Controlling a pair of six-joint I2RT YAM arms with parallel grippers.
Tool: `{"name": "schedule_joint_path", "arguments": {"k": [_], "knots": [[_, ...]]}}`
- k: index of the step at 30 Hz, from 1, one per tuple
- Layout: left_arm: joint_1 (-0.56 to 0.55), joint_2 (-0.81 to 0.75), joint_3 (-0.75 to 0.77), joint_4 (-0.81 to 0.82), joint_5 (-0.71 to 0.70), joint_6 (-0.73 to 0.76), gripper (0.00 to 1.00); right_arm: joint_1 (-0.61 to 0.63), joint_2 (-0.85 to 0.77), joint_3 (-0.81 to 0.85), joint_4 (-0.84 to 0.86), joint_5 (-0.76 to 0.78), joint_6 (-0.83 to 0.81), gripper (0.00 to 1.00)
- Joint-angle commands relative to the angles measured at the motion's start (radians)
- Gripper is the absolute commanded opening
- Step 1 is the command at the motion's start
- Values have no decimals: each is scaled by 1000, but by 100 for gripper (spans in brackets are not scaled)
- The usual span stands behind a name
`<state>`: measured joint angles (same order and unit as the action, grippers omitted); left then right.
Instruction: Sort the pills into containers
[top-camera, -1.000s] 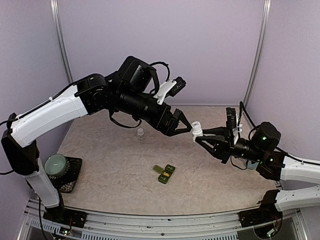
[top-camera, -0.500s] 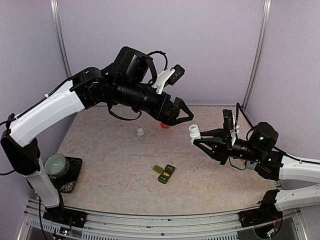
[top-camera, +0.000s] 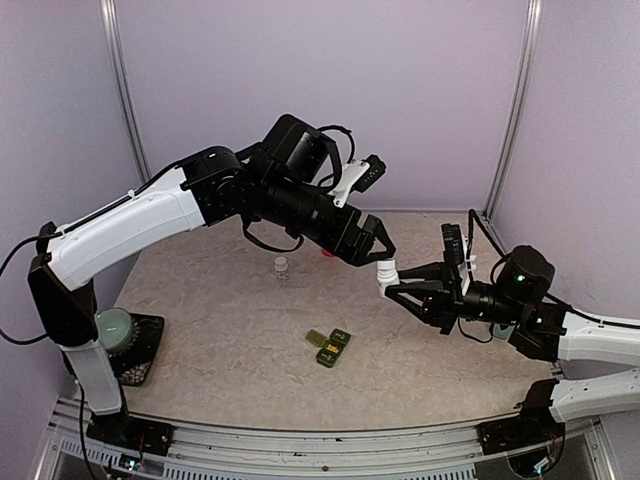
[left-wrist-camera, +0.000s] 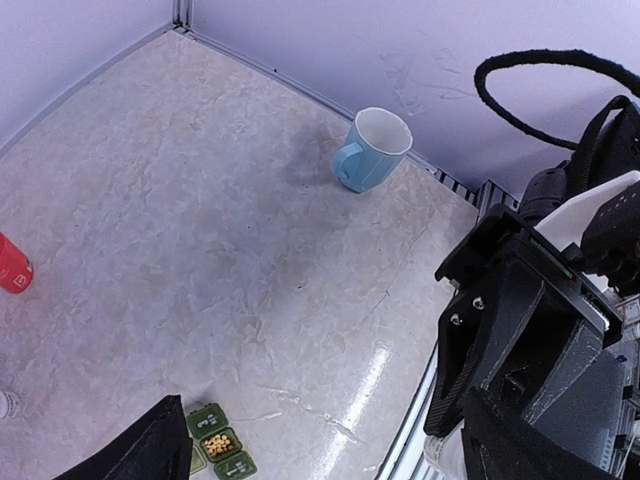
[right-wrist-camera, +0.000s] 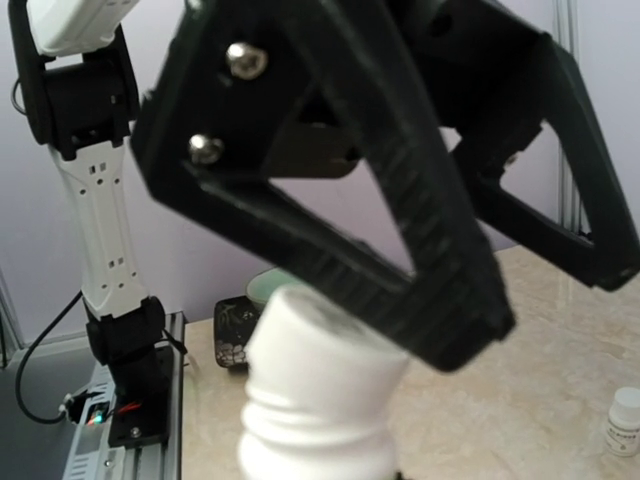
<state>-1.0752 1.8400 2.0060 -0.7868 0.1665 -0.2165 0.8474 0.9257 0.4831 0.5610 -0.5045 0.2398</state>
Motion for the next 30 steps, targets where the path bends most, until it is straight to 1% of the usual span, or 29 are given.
{"name": "schedule_joint_path", "arguments": {"k": [1,4,14,23,26,30], "knots": [[-12,-13,20,-23,-24,15,91,-7,-16,12,30,20,-7,15],[-9,-45,-3,10,-37,8,92,-6,-19,9,27,33,-9,15],[-10,-95,-49,68,-14,5,93,-6,-14,11,25,49,-7,15],[-21,-73,-62,37,40,16,91,-5,-14,12,27,52,-8,15],[-22,-73,-74,32,57,18,88,-6,-19,11,24,54,-11,15],[-23,-74,-84,28,90,22,87,-5,-31,8,17,65,-15,15]]}}
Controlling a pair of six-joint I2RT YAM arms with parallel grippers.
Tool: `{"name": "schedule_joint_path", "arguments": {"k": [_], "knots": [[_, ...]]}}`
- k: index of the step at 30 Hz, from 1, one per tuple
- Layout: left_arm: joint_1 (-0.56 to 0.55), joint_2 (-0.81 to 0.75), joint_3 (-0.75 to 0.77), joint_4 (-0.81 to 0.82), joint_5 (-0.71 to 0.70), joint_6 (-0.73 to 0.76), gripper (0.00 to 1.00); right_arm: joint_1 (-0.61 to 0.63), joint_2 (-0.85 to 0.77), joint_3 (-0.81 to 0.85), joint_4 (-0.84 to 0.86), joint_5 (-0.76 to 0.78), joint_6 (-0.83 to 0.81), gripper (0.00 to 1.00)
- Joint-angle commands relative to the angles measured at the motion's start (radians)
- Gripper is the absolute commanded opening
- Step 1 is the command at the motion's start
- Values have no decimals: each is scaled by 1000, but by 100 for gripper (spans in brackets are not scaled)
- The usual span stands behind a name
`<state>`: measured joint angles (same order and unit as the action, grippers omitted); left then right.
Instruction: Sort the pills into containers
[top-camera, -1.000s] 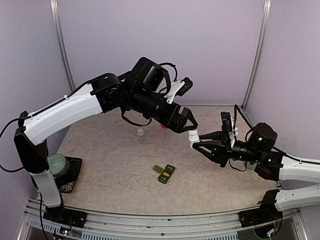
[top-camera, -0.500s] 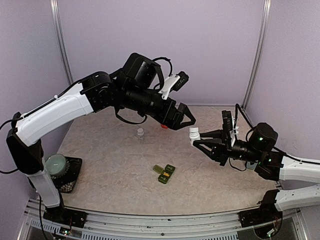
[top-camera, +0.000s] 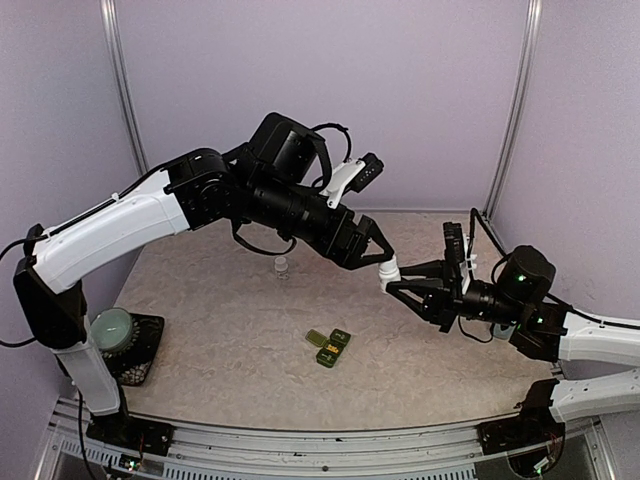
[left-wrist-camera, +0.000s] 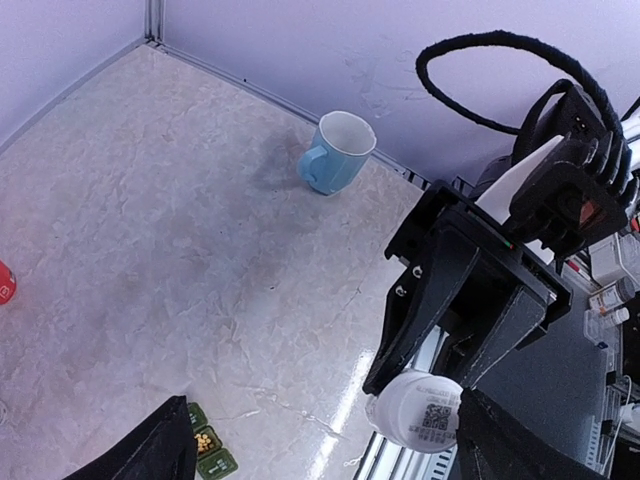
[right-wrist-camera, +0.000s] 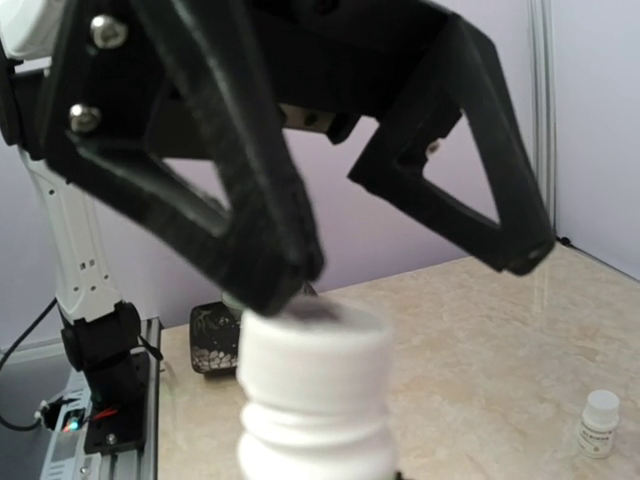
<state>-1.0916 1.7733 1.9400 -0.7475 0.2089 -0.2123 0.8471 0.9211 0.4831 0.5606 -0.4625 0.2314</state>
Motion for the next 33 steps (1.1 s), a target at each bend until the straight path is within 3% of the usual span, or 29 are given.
{"name": "schedule_joint_path", "arguments": {"k": [1,15,24,33], "knots": [[-8,-7,-19,-16,45,20,87,-5,-30,6,17,22,-7,15],[46,-17,-33,31,-31,-36,88,-5,-28,4,24,-12,-9,15],[31,-19,-43,39,12,-20,87,-5,-37,3,17,6,-15,15],[56,-71,-64,70,-133,-51,88,-5,-31,-3,24,5,-14,15]]}}
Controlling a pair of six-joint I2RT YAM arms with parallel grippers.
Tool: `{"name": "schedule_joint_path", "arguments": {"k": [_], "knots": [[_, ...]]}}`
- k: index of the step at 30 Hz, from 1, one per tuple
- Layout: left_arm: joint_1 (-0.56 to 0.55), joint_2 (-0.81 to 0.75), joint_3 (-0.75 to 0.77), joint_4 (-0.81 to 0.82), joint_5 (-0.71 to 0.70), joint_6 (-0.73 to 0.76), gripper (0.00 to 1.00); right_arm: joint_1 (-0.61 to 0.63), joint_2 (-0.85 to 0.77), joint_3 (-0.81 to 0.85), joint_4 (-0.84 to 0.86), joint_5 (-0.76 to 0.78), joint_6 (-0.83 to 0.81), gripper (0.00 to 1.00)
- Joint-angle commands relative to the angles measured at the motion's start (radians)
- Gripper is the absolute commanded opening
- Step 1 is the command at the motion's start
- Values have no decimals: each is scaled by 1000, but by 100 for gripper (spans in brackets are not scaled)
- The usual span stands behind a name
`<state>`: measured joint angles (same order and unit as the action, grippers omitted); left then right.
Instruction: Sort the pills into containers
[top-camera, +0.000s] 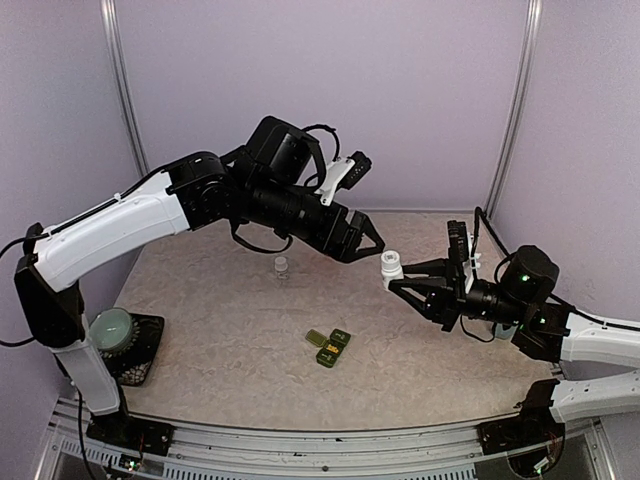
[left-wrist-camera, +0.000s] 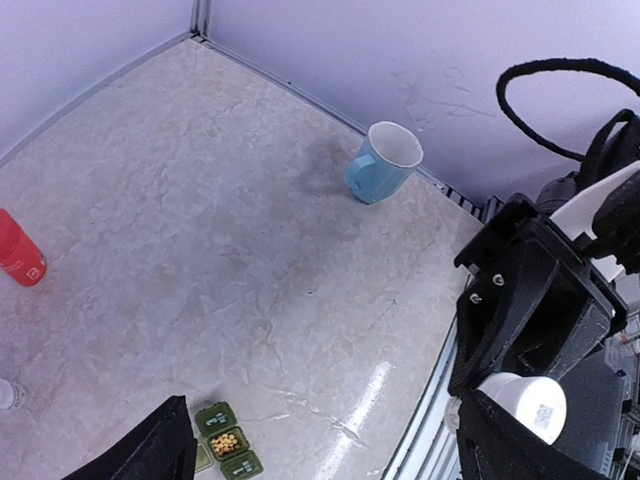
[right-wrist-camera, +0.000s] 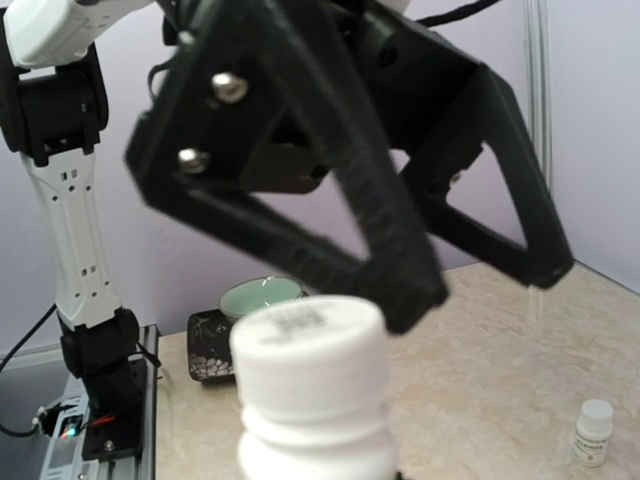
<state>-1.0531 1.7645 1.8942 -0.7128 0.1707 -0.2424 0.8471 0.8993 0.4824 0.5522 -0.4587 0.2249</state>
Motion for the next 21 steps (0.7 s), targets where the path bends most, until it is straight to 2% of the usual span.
{"name": "schedule_joint_path", "arguments": {"k": [1,2,4,5,9,12,16,20,21], "knots": [[19,-71,-24,41,-116,-21,88,-5,-9,-4,34,2,-6,15],[20,-82,-31,50,-126,-19,89,-6,-10,-5,34,2,-6,15],[18,-98,-44,70,-149,-14,98,-5,-9,-8,30,2,-5,15],[18,-111,-52,84,-148,-9,99,-6,-10,-9,30,3,-4,15],[15,-150,-108,147,-150,20,99,-5,-5,-10,18,2,-8,15],[18,-174,-168,216,-79,41,99,-5,-6,-14,5,4,-14,15],[19,-199,-242,299,28,36,96,-5,-3,-6,-48,27,-43,15],[9,-119,-139,197,62,-54,86,-6,4,15,-127,64,-90,15],[1,-95,-108,168,56,-65,88,-6,4,20,-136,68,-98,14]]}}
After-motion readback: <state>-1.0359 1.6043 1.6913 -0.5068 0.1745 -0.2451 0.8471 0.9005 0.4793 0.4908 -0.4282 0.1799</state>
